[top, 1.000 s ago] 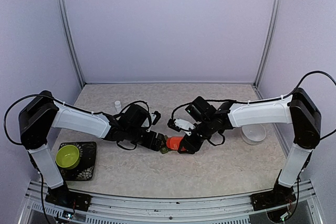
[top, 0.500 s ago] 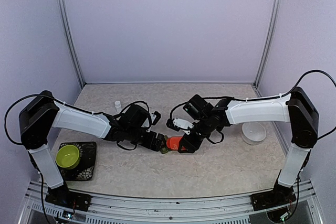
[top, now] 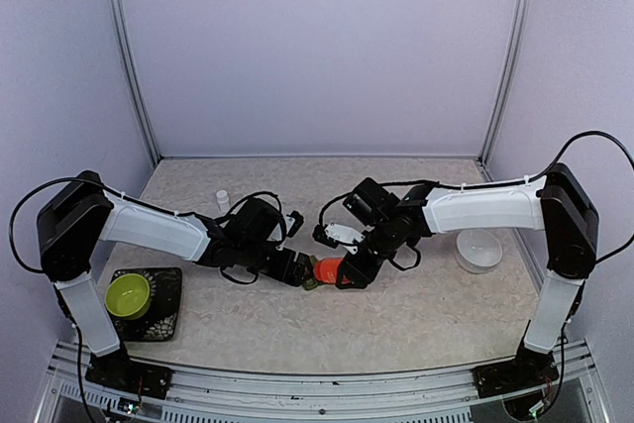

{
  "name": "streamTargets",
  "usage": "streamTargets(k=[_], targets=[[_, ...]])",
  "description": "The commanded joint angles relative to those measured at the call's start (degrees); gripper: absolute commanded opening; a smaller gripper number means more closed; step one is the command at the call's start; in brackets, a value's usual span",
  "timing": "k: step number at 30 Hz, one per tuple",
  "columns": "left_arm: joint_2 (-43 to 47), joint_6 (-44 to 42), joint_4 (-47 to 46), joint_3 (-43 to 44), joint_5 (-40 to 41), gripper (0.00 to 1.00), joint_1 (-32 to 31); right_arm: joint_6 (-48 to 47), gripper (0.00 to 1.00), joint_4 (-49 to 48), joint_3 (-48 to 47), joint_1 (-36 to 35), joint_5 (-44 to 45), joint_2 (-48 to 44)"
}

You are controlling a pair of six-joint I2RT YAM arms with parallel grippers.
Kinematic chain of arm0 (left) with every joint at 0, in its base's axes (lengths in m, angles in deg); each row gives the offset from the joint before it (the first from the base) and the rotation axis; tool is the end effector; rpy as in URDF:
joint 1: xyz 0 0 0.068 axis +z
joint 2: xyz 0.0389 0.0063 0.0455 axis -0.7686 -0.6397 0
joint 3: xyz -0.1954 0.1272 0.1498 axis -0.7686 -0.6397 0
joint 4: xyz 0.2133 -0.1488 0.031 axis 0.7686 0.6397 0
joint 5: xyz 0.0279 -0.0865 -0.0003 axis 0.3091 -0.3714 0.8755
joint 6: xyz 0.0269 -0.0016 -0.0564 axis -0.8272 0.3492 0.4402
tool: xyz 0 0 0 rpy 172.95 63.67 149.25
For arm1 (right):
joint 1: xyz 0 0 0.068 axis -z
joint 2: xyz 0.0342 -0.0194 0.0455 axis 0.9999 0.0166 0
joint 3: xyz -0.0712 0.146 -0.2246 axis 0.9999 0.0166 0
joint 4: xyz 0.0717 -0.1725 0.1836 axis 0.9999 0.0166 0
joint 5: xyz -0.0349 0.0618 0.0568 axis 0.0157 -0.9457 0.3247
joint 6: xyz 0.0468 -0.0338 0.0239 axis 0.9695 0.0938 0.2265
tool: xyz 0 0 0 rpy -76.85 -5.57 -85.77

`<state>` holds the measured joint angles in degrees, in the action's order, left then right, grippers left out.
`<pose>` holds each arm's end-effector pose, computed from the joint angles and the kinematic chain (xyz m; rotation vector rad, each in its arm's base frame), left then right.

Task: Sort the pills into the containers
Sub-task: Pour the pill into the compartment of the pill container.

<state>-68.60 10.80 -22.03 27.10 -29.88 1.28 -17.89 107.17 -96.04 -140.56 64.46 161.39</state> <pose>0.2377 -0.2800 0.1419 0.6716 2.4294 -0.6436 0.2294 0.3041 0.1841 -1.3440 2.4048 0.5180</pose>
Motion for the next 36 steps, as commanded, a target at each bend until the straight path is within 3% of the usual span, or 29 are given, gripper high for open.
streamTargets(k=[1, 36], targets=[[-0.24, -0.45, -5.2, 0.5, -4.4, 0.91, -2.03, -0.43, 0.07, -6.13, -2.51, -1.56, -1.02, 0.5], [-0.69, -0.45, -4.55, 1.88, -2.81, 0.92, -1.95, -1.24, 0.07, -2.07, -4.01, -1.53, -0.44, 1.4]])
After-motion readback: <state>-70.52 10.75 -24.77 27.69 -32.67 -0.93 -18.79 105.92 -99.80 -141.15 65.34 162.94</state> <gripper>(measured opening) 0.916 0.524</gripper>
